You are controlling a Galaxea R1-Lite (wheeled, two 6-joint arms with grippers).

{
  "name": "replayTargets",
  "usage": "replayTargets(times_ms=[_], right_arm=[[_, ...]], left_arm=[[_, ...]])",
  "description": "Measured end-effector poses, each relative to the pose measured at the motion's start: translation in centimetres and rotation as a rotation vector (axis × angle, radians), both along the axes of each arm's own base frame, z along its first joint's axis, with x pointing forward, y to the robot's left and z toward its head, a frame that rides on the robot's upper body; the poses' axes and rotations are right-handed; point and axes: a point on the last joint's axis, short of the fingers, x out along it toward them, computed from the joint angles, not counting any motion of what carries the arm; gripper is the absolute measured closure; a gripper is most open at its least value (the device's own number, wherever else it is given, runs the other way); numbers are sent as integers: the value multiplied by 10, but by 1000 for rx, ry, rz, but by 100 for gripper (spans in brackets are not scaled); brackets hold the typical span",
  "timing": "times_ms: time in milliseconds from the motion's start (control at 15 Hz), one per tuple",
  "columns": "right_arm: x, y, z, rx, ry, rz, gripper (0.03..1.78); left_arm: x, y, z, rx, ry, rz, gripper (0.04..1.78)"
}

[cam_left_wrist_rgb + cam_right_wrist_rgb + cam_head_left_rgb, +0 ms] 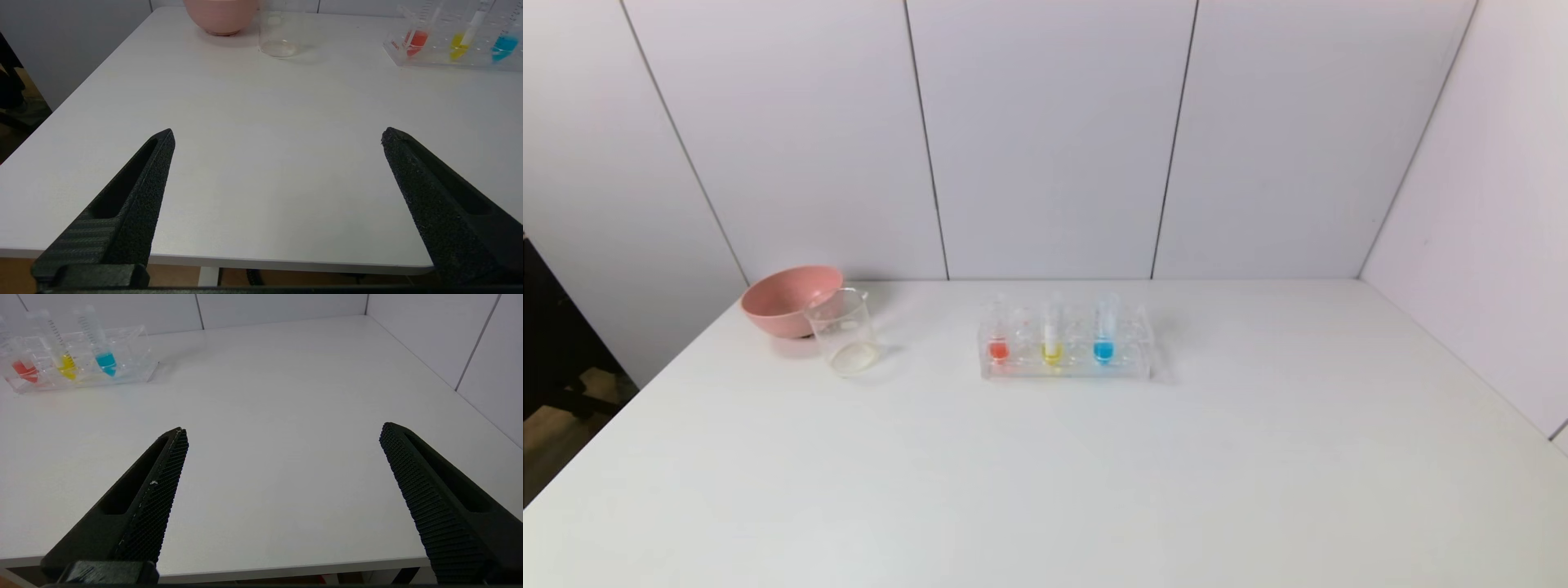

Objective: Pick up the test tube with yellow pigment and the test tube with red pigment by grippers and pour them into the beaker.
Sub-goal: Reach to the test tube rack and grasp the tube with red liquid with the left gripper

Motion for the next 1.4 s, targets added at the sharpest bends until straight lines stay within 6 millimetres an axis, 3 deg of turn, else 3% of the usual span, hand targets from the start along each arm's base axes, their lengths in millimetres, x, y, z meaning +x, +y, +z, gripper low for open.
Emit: replayTargets(times_ms=[400,533,800,1067,1400], right_arm=[[0,0,0,0,0,0,10],[0,0,0,0,0,1,10],[0,0,0,0,0,0,10],[0,0,0,0,0,0,10],[0,0,0,0,0,0,10]], left_arm=[[-2,0,9,0,-35,0,6],[-8,0,32,-1,-78,-22,6],[-1,-1,105,-47,-100,-82,6],[48,-7,145,-62,26,-273,6],[121,-33,147,-76,238,-634,6]])
